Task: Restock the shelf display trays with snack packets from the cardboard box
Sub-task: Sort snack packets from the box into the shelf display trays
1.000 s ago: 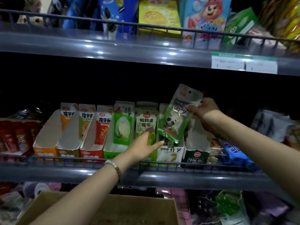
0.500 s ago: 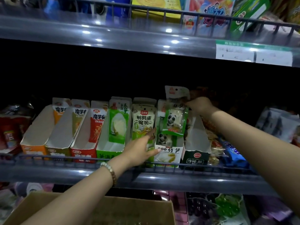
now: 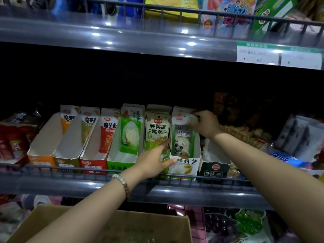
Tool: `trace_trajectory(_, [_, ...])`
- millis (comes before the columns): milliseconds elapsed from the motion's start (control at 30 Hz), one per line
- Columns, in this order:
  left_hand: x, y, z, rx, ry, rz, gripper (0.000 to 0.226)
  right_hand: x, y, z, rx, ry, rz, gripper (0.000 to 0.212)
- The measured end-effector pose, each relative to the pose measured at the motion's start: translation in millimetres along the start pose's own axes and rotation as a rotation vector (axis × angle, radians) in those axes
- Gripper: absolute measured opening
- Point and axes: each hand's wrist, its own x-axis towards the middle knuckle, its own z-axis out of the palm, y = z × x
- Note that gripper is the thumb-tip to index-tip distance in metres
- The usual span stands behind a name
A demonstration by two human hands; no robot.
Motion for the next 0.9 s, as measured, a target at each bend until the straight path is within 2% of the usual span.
trace_trajectory(133, [-4, -2, 5, -0.072, 0.021, 0.015, 0.073, -8, 6, 0, 0.034, 0.057, -0.023, 0.029])
trace_trajectory(267, [-22, -5, 4, -0.131, 0.123, 0.069, 0.071, -17, 2, -9, 0.033, 0.113, 0.109, 0.045])
trace_trajectory(333, [-34, -7, 0, -0.160, 0.180, 0.076, 0.068, -28, -4, -14, 0.136, 0.138, 0.115, 0.044])
trace_trajectory(400, [-49, -12, -4, -0.178, 0.205, 0.079, 0.064, -46, -15, -17, 0.248, 0.144, 0.032, 0.037])
trace_trajectory(567, [-97, -38, -6, -0.137, 0.216, 0.051, 0.060, -107, -53, -12, 0.261, -0.075, -0.032, 0.046])
trace_trajectory(733, [-143, -82, -1, -0.060, 0.208, -0.082, 0.061, -171, -75, 9, 0.309, -0.282, -0.073, 0.048])
trace_trajectory(900, [-190, -133, 20, -0.067, 0.050, -0.274, 0.064, -226, -73, 52, 0.348, -0.403, -0.036, 0.046])
